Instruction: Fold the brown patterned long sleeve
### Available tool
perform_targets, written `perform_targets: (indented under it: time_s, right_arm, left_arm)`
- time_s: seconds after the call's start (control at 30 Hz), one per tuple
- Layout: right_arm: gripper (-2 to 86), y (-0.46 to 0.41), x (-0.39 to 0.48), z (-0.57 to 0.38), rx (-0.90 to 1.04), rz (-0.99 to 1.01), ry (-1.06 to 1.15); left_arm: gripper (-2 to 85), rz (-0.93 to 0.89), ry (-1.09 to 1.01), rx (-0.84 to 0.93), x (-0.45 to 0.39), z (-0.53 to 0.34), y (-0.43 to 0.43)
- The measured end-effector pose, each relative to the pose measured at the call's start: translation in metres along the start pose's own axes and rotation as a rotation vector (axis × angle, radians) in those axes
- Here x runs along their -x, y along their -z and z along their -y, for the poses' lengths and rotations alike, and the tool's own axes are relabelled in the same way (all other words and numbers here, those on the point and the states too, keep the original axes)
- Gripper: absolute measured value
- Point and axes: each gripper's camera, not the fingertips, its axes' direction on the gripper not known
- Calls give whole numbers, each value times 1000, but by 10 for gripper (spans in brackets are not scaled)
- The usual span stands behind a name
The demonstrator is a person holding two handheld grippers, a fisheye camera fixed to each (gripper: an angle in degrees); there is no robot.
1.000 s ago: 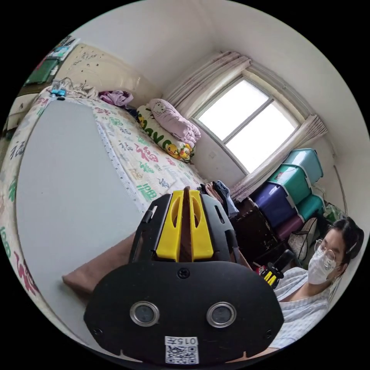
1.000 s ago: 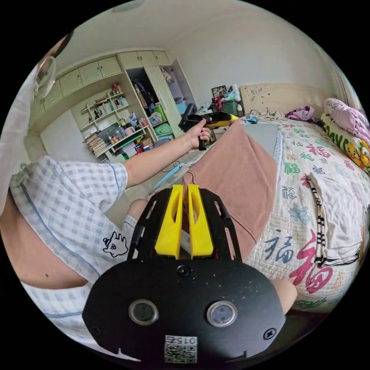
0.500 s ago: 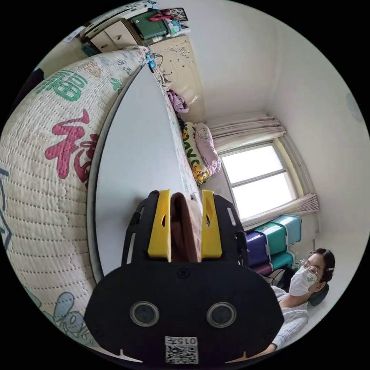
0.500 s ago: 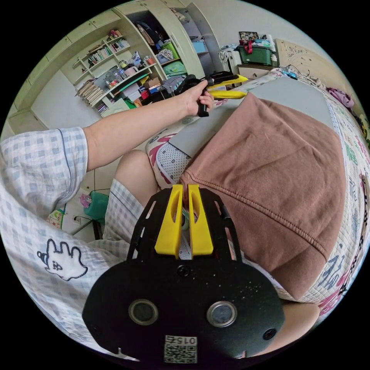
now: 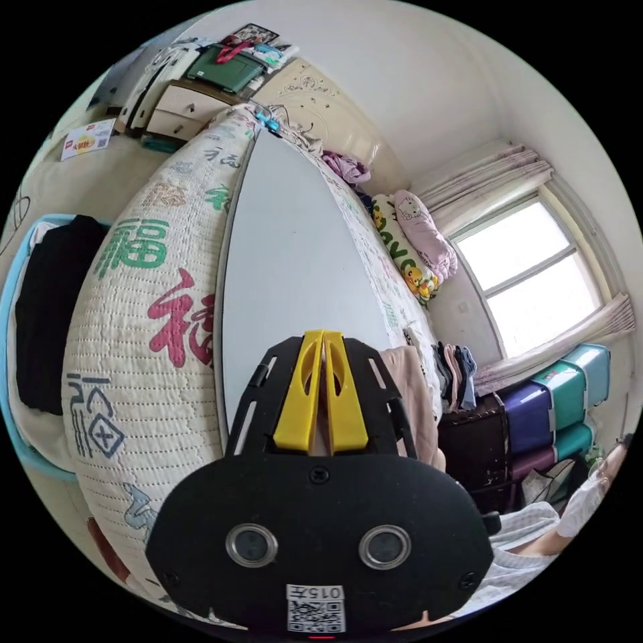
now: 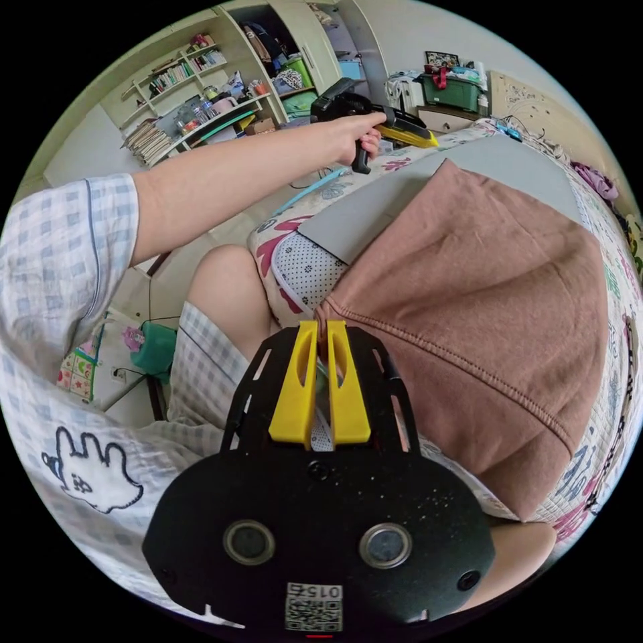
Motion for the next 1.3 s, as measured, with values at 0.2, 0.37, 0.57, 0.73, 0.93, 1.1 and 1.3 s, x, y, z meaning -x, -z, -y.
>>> perform_targets:
  time_s: [0.2,0.37,0.57,0.73,0.93,1.1,1.3]
  right_arm:
    - [10,-10,-39,-13,2,44,-9]
    - [11,-10,-53,-20,-23,42,-4]
    - [15,-45,-75,-22,-23,66,-44]
    - [33,-58,-100,-25,-34,115,-62]
    - [63,-11,-87,-46,33,330,182]
    - [75,76,-130,-84,-153,-10,113]
    - [122,66,-163,-104,-56,-381,135]
  left_arm:
    - [75,29,-59,76,-21,-20,-27]
    - [12,65,-106,50,-36,-23,-23]
    - [2,172,-110,54,-41,-34,-22]
    - [10,220,-92,59,-44,-48,-35]
    - [39,246,-144,-12,-73,-87,2]
    - [75,172,-303,28,-138,-198,44]
    - [105,247,-145,35,-146,-316,48]
